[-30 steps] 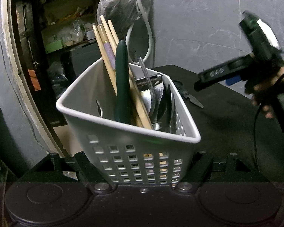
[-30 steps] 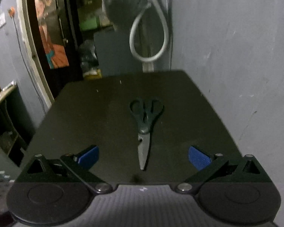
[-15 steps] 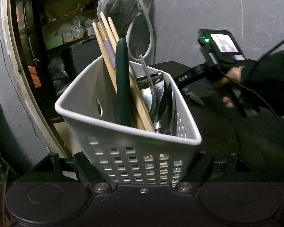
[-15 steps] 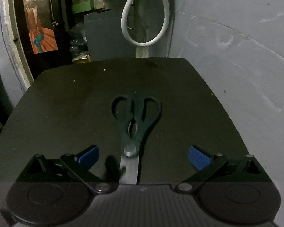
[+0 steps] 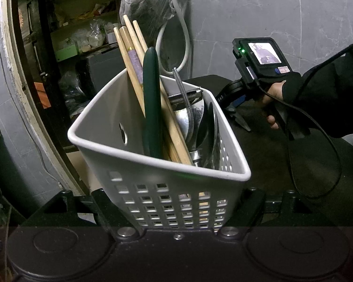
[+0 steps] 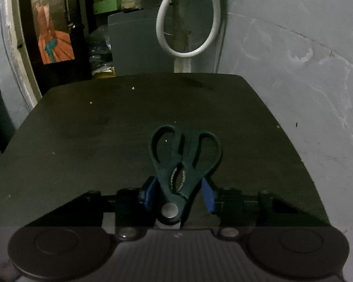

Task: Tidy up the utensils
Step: 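Move the right gripper to the green-handled scissors on the table, then close the right gripper on the scissors' pivot and lift them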

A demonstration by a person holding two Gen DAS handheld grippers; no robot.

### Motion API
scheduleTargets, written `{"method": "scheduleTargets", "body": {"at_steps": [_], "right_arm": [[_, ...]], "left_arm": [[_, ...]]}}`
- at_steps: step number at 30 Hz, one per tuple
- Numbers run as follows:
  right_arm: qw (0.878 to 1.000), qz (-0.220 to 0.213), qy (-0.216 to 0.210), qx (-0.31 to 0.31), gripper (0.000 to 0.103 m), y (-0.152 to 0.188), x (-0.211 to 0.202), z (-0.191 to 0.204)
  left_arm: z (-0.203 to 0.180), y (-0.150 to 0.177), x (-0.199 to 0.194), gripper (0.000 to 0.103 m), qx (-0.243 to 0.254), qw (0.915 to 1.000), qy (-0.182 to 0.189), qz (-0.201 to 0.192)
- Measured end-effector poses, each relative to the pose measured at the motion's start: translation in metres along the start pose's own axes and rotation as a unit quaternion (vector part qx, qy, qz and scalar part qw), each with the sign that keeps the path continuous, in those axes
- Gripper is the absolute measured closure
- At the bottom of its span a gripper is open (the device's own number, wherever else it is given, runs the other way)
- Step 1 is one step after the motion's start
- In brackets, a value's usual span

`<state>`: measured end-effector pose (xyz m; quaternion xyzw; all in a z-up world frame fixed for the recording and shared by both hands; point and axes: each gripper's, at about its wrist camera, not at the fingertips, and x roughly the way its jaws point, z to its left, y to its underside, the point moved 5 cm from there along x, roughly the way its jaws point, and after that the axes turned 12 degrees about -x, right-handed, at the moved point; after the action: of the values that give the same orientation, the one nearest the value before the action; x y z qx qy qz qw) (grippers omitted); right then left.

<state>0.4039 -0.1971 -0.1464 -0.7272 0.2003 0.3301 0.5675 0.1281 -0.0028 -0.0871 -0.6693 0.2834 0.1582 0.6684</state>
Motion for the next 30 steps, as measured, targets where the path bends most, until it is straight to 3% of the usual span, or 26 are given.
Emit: {"method": "scheduleTargets", "body": {"at_steps": [6,12,22,30], "right_arm": [[1.0,0.005,-0.017,-0.014,0.062,0.007,-0.013,0.007],[0.994,0.013,-0.072,-0.084,0.064,0.031,-0.047,0.026],[0.962,0.007,-0.133,-0.239,0.067,0.095,-0.124,0.062],[0.946,0.011,-0.144,-0.292,0.072,0.124,-0.163,0.069]], "left_arm": [[0.001,0.001,0.003,0.022,0.001,1.0,0.002,-0.003],[0.002,0.005,0.003,0.022,0.002,1.0,0.004,-0.006],[0.006,0.007,0.002,0.022,0.007,0.9999,0.011,-0.009],[0.006,0.009,0.001,0.022,0.009,0.9998,0.015,-0.012]]}}
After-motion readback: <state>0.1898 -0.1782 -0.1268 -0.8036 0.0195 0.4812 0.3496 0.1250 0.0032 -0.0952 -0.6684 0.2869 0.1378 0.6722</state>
